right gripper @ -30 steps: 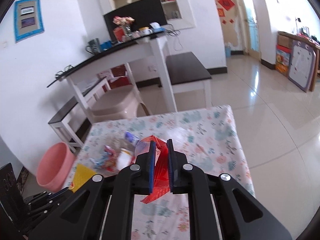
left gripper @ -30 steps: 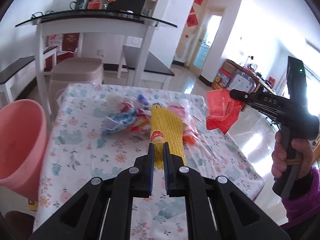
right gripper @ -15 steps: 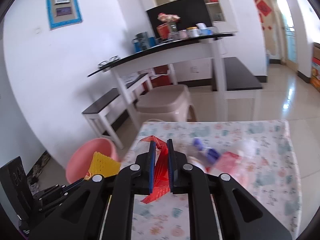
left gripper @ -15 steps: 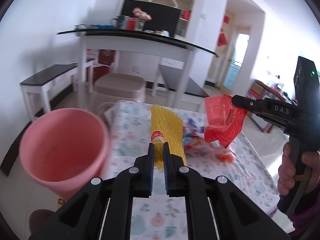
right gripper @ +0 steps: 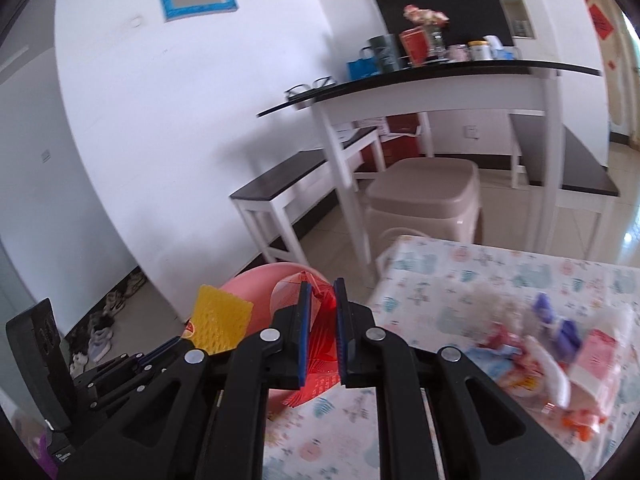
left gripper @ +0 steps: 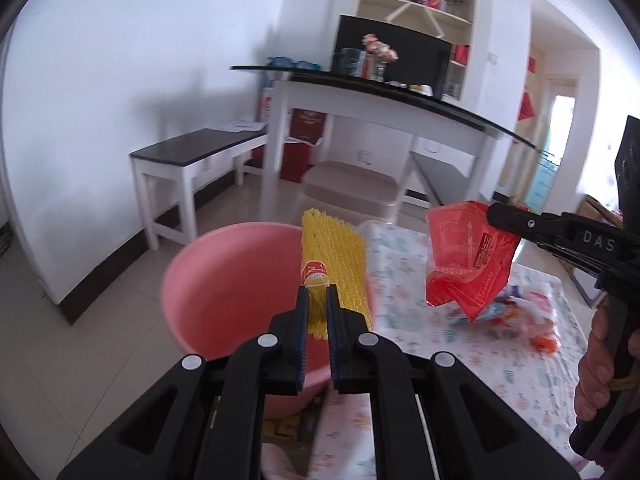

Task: Collect trash
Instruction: 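Carry the net and red bag over the pink bucket, then open both grippers to drop the net and bag into the bucket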

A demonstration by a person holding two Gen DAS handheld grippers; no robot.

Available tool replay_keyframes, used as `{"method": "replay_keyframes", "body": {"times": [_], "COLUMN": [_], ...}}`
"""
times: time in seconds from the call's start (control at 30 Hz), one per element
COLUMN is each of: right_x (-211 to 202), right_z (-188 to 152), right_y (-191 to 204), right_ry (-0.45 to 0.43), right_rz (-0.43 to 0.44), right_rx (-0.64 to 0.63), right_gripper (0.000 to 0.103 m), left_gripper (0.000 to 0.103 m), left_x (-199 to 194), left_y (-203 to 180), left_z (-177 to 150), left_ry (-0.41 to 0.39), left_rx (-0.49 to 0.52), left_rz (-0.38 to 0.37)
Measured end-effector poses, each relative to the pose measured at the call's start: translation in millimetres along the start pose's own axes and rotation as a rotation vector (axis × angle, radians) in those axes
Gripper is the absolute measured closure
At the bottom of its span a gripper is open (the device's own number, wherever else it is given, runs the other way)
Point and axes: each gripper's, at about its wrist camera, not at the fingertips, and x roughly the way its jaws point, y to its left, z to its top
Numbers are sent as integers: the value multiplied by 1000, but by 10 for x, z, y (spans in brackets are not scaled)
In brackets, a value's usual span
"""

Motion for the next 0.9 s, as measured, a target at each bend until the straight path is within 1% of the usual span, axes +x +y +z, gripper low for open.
{"method": "replay_keyframes", "body": {"times": [0.23,0.43,0.57,0.8,0.83,0.9], "right_x": [440,778,955,1133,1156,1191], "right_z": [-31,-116,-171,-279,-291,-303], "right_y": [283,414,442,430,426,423], "right_ry": [47,82,110,174,187,208], "right_rz": [48,69,69,68,71,71], "right_rx": [-37,-60,-61,-58,-54,-51], "right_gripper": [92,92,92,91,91,90], "left_gripper": [95,95,95,94,93,88], "left_x": [165,302,381,511,517,523], "left_y": [288,440,503,557,550,549], "left_z": [-92,-155,-184,-211,-216,-216], "left_ry": [37,75,96,129,131,132], "left_rx": [-32,-61,-72,-89,-90,-92], "left_rz": [68,100,115,138,138,146]}}
